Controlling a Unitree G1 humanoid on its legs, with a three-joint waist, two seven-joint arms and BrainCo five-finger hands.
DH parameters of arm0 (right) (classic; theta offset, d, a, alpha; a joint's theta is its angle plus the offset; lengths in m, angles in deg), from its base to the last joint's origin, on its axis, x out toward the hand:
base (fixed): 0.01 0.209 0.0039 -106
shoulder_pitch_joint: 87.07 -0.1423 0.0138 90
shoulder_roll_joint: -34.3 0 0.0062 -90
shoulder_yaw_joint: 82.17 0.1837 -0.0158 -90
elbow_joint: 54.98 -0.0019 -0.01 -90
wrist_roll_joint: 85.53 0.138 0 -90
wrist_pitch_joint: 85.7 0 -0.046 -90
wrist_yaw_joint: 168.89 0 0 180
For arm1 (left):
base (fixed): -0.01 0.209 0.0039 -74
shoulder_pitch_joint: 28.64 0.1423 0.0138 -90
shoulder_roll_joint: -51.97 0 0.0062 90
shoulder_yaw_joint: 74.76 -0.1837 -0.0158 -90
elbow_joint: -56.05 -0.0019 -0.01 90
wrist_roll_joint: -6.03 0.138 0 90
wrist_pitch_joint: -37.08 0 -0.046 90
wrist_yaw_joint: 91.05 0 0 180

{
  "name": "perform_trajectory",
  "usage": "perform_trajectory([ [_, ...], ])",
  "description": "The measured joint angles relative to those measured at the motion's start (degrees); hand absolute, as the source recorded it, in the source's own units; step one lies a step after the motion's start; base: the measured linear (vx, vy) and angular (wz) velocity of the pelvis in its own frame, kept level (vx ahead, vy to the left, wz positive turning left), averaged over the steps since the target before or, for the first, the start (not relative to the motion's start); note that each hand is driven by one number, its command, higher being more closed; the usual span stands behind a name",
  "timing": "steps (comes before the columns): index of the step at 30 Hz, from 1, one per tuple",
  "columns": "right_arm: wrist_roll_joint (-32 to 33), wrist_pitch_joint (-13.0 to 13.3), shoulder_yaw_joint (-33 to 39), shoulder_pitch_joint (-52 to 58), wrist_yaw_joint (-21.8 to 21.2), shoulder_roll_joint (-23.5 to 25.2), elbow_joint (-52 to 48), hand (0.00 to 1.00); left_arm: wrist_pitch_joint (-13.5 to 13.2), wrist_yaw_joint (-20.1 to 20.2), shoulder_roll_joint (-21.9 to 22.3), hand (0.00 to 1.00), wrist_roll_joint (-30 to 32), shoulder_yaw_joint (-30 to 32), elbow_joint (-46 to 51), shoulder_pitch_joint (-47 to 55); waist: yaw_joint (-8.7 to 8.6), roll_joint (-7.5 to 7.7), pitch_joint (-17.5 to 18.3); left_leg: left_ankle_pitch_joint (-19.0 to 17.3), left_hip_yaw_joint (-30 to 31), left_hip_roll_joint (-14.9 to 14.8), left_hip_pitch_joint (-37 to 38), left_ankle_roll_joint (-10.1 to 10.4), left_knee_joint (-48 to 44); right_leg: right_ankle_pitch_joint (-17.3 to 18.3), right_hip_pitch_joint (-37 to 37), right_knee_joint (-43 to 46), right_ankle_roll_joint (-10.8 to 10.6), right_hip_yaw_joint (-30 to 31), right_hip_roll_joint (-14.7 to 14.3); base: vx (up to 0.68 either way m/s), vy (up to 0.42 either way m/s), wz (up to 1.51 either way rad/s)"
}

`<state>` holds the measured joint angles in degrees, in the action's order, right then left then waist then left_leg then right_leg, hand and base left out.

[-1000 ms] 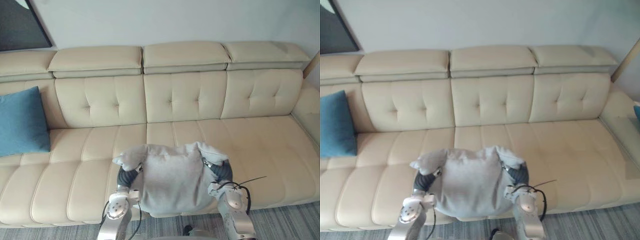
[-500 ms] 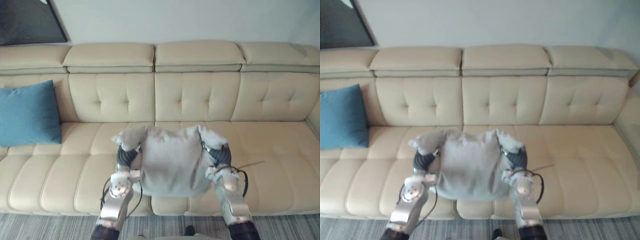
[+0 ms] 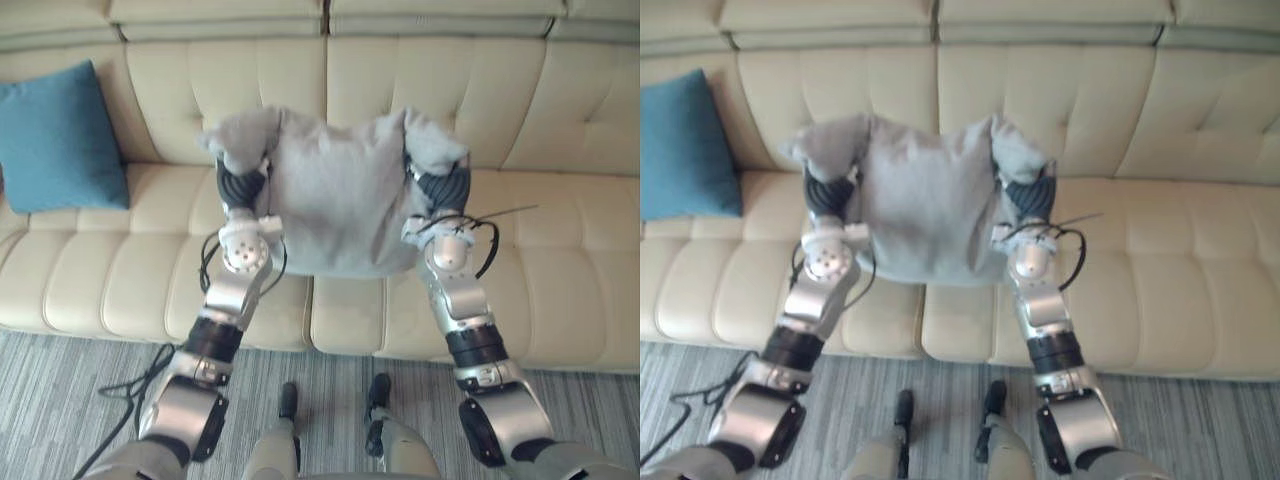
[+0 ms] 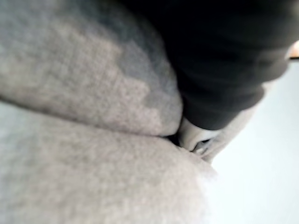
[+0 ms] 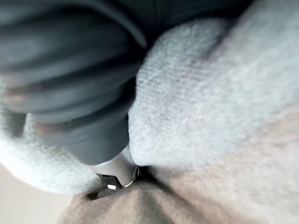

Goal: Pick up cushions and gather them together orderly.

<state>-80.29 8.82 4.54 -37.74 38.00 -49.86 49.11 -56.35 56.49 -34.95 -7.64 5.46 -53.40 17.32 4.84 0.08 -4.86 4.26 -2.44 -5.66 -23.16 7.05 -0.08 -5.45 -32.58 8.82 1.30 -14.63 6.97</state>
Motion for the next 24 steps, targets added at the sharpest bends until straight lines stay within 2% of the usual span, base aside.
perform_trajectory([
  [2,-0.63,0.02,0.92,-2.27,0.79,-0.12,1.59,1.00,-0.10,0.01,0.07,1.00,-0.08,0.20,-2.29,-2.87,-0.15,-0.02,-0.14,0.67,-0.04,0.02,-1.58,0.12,0.12,-0.47,-1.69,0.10,0.39,-0.03,0.01,0.00,0.000,0.00],
  [5,-0.75,0.06,1.73,-7.80,2.66,-0.25,5.70,1.00,-0.34,0.01,-0.01,1.00,-1.42,1.48,-7.99,-8.96,-1.29,-0.36,-2.32,0.97,-0.13,0.05,-3.77,0.41,0.14,-1.05,-3.91,-0.02,0.56,0.12,-0.04,0.00,0.000,0.00],
  [8,-0.74,0.16,2.40,-12.16,3.94,-1.29,9.36,1.00,-0.41,0.02,-0.08,1.00,-2.18,1.59,-12.16,-13.84,-1.29,-0.42,-2.81,1.15,-0.44,0.10,-7.22,0.44,0.11,-2.16,-7.03,-1.27,0.59,0.52,-0.22,0.00,0.011,-0.03],
  [12,-0.60,0.12,3.31,-15.39,4.10,-1.64,12.18,1.00,-0.58,0.05,0.04,1.00,-2.24,2.38,-15.07,-16.54,-1.29,-0.55,-4.83,1.15,-1.22,-0.11,-8.42,0.45,0.04,-3.32,-7.48,-3.39,0.61,0.95,-0.73,0.01,0.016,-0.08],
  [13,-0.59,0.11,3.35,-15.92,4.00,-1.70,12.26,0.00,-0.82,0.07,0.36,0.00,-2.24,3.22,-15.87,-16.92,-1.29,-0.53,-5.21,1.15,-1.64,-0.36,-8.86,0.45,0.02,-3.33,-7.90,-3.47,0.61,1.05,-0.77,0.02,0.014,-0.04],
  [20,0.50,0.04,5.43,-22.86,3.95,-3.62,16.92,0.00,-1.16,0.14,0.17,0.00,-2.32,8.39,-22.33,-23.08,-1.12,-0.53,-6.50,1.14,-1.81,-0.67,-10.06,0.47,0.03,-4.29,-8.08,-5.59,0.39,1.27,-1.24,0.01,0.004,-0.01],
  [22,2.80,0.00,6.51,-24.13,3.53,-3.99,17.70,0.00,-1.16,0.20,-0.23,0.00,-2.36,9.02,-23.73,-24.62,-1.16,-0.57,-6.60,1.14,-1.80,-0.67,-10.58,0.47,0.03,-4.96,-8.07,-6.74,0.44,1.17,-1.34,0.00,0.000,0.00],
  [24,8.28,-0.01,8.80,-26.12,2.16,-5.40,20.98,0.00,-1.08,1.55,-1.79,0.00,-4.25,10.45,-24.79,-26.08,-1.15,-0.58,-6.61,1.14,-1.74,-0.77,-10.53,0.47,0.02,-5.26,-7.64,-7.30,0.45,0.85,-1.46,0.00,0.000,0.00],
])
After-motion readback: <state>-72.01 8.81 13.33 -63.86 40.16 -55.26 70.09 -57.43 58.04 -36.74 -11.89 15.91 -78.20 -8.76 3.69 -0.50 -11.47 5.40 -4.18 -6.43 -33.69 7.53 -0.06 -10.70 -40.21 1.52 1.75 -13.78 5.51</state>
